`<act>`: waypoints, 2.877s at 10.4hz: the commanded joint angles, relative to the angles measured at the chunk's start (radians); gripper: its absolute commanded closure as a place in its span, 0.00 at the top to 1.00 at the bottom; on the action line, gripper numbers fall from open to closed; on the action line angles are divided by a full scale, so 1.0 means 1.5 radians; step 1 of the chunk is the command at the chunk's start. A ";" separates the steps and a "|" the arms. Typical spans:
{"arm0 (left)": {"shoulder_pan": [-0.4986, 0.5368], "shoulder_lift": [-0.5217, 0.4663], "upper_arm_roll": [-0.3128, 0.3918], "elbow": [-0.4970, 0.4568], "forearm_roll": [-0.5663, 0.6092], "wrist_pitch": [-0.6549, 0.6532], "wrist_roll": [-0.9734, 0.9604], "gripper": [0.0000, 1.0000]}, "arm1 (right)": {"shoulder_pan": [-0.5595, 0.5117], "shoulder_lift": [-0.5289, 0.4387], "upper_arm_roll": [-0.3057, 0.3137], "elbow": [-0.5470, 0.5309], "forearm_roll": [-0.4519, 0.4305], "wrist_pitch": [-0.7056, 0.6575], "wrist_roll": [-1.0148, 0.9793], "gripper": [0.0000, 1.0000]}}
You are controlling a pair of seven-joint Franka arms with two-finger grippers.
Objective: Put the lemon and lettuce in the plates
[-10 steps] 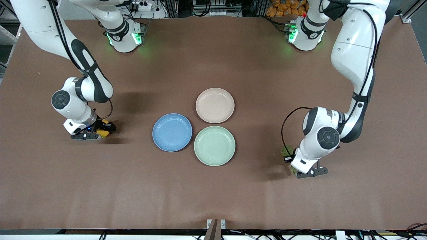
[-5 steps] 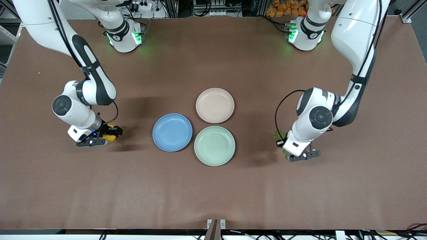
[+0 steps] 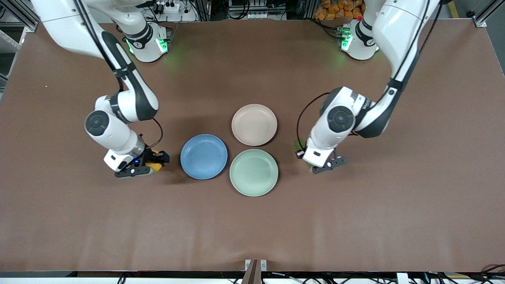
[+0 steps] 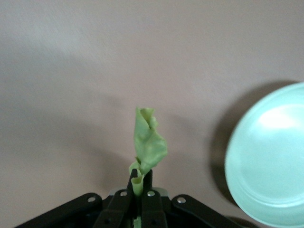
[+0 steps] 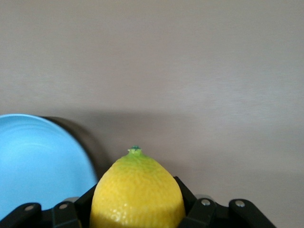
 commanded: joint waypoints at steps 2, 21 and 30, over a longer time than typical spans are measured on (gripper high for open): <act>-0.078 -0.021 -0.014 -0.023 0.017 -0.008 -0.187 0.00 | 0.056 0.074 0.012 0.076 -0.010 -0.008 0.136 0.00; -0.112 -0.012 -0.006 -0.011 0.066 -0.008 -0.223 1.00 | 0.098 0.142 0.060 0.139 -0.163 -0.082 0.434 1.00; 0.085 -0.007 -0.006 -0.006 0.066 -0.008 0.033 1.00 | 0.032 0.050 0.037 0.322 -0.092 -0.461 0.237 1.00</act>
